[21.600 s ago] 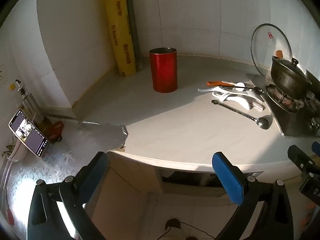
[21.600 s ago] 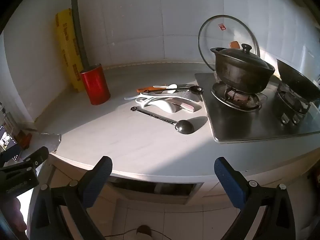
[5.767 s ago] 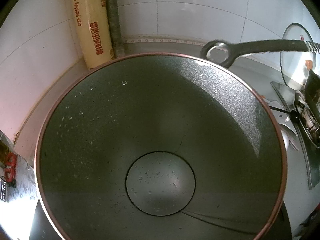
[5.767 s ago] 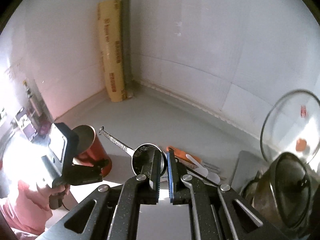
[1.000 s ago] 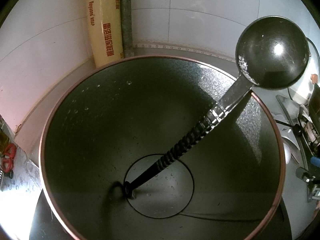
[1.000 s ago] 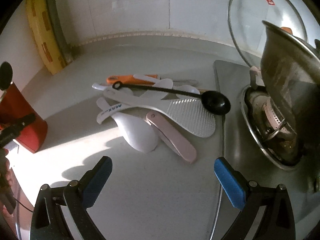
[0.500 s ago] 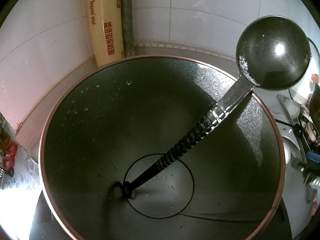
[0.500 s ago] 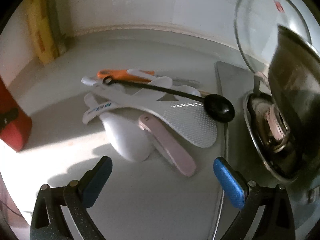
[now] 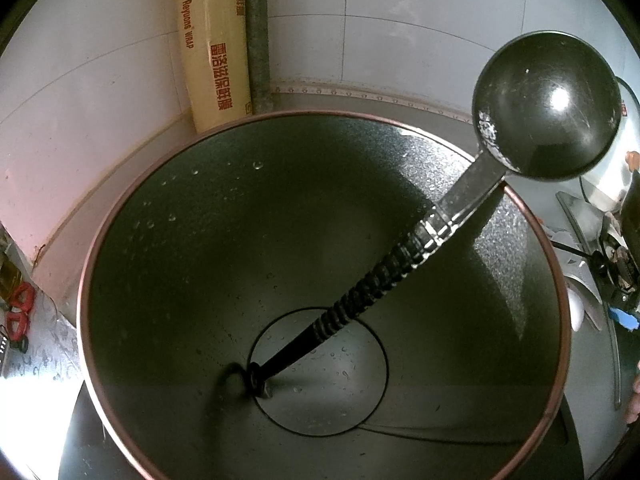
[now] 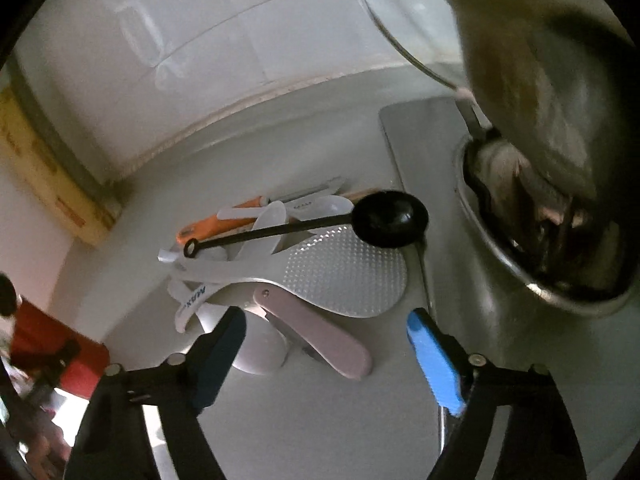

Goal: Organize utensils
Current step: 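Move the right tool over the round head of the second black ladle, then close the right tool on the round head of the black ladle, then lift the black ladle with the right tool and lower it into the red holder, then open the right tool, release the ladle and move back to the utensils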

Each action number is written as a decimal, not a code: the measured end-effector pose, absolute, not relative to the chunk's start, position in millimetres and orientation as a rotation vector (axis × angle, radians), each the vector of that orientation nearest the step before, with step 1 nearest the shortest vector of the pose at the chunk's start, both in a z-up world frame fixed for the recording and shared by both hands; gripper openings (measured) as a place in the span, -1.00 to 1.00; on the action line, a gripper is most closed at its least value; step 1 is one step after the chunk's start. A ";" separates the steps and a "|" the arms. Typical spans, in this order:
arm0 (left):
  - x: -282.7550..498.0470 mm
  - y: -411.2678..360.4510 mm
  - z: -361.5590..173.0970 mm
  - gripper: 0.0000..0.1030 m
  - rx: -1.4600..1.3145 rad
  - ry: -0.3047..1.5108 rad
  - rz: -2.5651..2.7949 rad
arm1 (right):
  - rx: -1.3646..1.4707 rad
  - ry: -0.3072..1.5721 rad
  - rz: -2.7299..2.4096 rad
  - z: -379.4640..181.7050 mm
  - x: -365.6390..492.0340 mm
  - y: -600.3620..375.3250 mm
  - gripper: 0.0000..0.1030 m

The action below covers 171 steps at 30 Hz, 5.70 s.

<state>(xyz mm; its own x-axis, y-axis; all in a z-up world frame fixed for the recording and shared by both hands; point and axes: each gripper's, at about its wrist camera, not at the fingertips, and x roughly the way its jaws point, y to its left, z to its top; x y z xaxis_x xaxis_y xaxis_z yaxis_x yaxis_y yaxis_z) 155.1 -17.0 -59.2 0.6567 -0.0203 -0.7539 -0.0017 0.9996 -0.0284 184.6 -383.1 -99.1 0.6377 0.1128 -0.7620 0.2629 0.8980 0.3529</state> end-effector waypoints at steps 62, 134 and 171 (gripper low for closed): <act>169.0 -23.1 -58.4 0.74 -0.002 0.832 -0.013 | 0.577 0.793 -0.100 -112.9 232.3 -399.1 -0.75; 166.1 -27.9 -52.2 0.74 0.021 0.821 -0.104 | -0.200 0.557 0.495 75.7 162.0 -156.1 -0.85; 156.0 -26.6 -43.6 0.74 0.003 0.810 -0.085 | 0.267 0.631 0.135 46.3 169.7 -320.1 0.97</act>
